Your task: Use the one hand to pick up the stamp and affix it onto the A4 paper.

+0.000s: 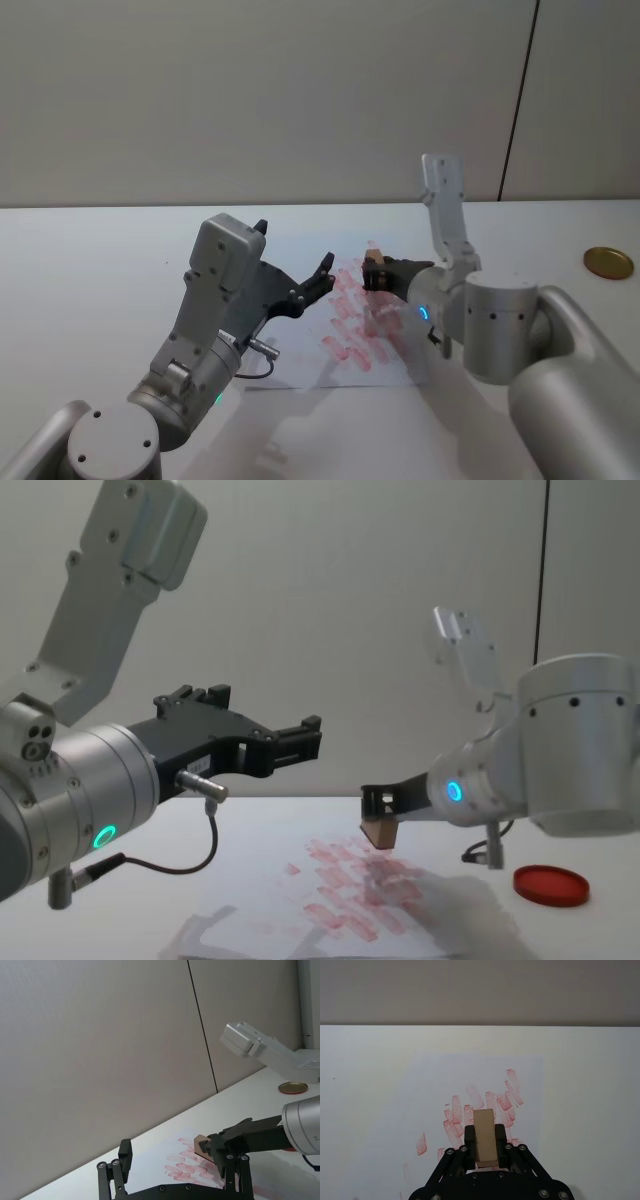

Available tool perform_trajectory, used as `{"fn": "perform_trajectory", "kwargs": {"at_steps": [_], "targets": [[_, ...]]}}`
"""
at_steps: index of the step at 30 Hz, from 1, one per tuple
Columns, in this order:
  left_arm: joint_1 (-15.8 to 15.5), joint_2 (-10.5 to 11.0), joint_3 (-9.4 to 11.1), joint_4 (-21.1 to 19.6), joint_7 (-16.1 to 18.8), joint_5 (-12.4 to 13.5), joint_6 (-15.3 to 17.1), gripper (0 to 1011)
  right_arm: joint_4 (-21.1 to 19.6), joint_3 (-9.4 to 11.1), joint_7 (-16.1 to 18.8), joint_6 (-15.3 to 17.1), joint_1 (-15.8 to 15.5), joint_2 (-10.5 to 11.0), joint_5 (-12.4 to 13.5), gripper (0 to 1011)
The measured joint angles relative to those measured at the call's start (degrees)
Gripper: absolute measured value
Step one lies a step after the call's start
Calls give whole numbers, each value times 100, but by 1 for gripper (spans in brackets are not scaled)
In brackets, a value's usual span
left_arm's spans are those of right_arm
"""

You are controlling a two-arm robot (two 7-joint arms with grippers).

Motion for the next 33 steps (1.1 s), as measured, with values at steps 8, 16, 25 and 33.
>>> {"fn": "perform_trajectory", "kwargs": {"at_steps": [8, 16, 25, 33], "targets": [[0, 0, 0, 0, 0, 0, 0, 993, 543, -20, -127, -133, 286, -149, 16, 224], [0, 0, 0, 0, 0, 0, 0, 993, 1141, -26, -218, -315, 618, -294, 15, 224], [0, 0, 0, 0, 0, 0, 0, 993, 1720, -16, -310, -430, 940, -425, 0, 224], [0, 0, 0, 0, 0, 0, 0, 993, 2212, 8, -334, -547, 1198, -518, -2, 224]]}}
